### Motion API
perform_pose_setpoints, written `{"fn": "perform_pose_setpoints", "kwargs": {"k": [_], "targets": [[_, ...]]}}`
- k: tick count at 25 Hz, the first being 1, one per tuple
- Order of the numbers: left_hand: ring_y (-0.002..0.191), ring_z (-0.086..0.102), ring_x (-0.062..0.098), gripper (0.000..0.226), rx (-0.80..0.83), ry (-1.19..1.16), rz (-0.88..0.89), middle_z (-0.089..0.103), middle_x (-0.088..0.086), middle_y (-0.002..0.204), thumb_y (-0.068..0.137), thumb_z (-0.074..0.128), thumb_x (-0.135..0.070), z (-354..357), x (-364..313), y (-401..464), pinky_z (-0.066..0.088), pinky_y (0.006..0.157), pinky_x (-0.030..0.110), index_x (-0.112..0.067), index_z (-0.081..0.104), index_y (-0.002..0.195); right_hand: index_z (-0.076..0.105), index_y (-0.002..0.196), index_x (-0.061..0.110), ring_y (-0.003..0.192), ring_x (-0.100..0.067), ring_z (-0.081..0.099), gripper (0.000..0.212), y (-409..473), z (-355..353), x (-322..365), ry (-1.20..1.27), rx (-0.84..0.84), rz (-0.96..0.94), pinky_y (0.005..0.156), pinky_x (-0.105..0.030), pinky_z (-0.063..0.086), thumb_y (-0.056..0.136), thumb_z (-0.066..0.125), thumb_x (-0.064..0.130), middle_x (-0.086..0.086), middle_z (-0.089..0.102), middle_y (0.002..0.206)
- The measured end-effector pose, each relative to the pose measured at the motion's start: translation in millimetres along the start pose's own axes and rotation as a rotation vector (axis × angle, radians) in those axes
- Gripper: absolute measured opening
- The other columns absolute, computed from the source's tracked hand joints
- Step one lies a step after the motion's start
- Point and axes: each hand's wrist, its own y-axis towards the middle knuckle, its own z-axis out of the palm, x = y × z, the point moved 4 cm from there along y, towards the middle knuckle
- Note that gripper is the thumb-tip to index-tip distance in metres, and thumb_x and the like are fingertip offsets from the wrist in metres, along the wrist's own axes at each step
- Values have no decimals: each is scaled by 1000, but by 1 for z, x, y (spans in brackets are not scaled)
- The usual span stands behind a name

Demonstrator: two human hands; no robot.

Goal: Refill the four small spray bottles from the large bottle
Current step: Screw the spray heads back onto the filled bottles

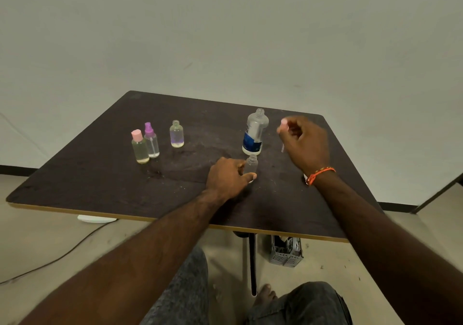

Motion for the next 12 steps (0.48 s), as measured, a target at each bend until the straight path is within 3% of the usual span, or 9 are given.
{"fn": "perform_pose_setpoints", "kwargs": {"k": [2, 5, 12], "targets": [[81, 67, 12, 35, 2, 5, -4, 72, -1, 88, 92, 74, -51, 0, 0, -1, 59, 85, 36, -18, 73, 103, 70, 100, 26, 81, 4, 66, 15, 1, -5, 18, 136, -38, 63, 71, -11, 51, 93, 66, 39, 20, 67, 86], [73, 62, 8, 29, 13, 30, 4, 65, -6, 76, 91, 74, -51, 0, -1, -1, 56, 80, 33, -24, 65, 88, 72, 98, 24, 82, 3, 68, 14, -4, 1, 25, 262, -16, 122, 75, -19, 56, 88, 73, 34, 16, 71, 88], [67, 58, 6, 33, 4, -14, -9, 60, -9, 70, 91, 77, -46, -1, -1, -3, 50, 72, 30, -32, 53, 72, 72, 99, 22, 83, 2, 69, 15, -23, 27, 27, 286, 59, 129, 72, -18, 57, 88, 74, 32, 11, 74, 93]]}}
